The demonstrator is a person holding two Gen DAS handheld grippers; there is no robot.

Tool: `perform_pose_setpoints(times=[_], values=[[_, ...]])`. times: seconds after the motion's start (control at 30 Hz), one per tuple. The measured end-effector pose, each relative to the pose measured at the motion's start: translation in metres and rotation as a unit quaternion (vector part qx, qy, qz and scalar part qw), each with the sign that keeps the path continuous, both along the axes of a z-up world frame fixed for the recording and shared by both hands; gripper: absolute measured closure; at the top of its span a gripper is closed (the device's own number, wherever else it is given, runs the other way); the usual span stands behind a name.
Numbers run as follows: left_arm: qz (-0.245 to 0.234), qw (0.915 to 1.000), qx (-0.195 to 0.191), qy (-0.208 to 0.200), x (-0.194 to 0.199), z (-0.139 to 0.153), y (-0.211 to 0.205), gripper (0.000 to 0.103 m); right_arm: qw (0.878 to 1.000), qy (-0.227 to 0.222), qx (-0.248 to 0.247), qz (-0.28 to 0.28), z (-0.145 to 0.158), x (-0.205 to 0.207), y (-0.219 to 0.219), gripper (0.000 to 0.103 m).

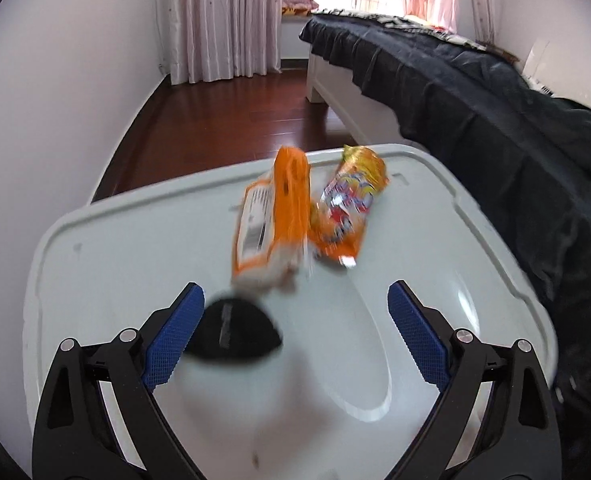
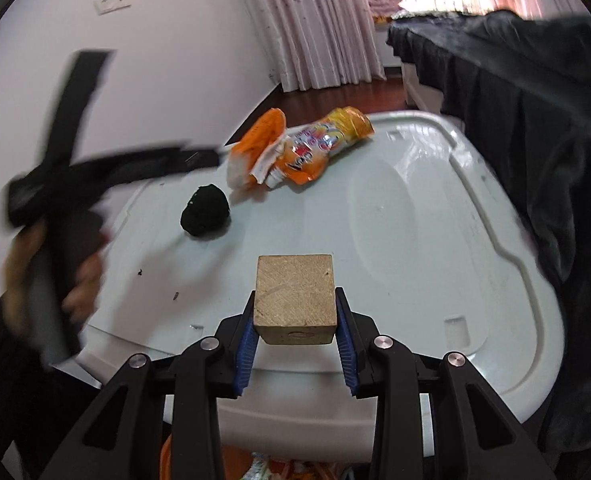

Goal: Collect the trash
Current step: 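Grasp the orange wet-wipe packet with the left tool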

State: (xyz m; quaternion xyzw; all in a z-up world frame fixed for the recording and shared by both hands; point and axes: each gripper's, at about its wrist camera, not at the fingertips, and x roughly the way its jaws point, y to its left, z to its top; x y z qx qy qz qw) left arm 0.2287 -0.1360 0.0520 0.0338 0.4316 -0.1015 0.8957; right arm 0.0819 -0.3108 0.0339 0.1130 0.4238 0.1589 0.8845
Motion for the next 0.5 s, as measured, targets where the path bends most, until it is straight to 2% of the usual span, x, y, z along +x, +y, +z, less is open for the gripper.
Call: perform_pose_setpoints(times=[0.17, 0.3, 0.33, 0.37, 0.4, 0.5], values=[[0.0, 0.9986, 0.05, 0.016, 0.049, -0.019, -0.012, 0.012, 0.999, 0.02, 0.031, -0.009, -0.008, 0.007, -0.013, 0.068], [0.001, 0.9968, 0.067, 0.042, 0.072, -0.039, -0.011, 0.014, 0.998, 0.036, 0.055, -0.016, -0.013, 0.015, -0.017, 0.068], [0.004, 0.9962, 0.073, 0.048, 0.078, -0.044, -0.011, 0.035, 0.998, 0.037, 0.055, -0.015, -0.013, 0.016, -0.016, 0.068], [0.002, 0.9955, 0.074, 0.059, 0.082, -0.049, -0.011, 0.077, 0.998, 0.036, 0.055, -0.013, -0.013, 0.017, -0.014, 0.068], [0.004, 0.994, 0.069, 0.085, 0.09, -0.057, -0.008, 0.084, 0.998, 0.035, 0.054, -0.009, -0.012, 0.017, -0.011, 0.068], [0.012, 0.9964, 0.039, 0.074, 0.091, -0.054, 0.001, 0.089, 0.998, 0.034, 0.049, 0.003, -0.011, 0.016, -0.003, 0.068]])
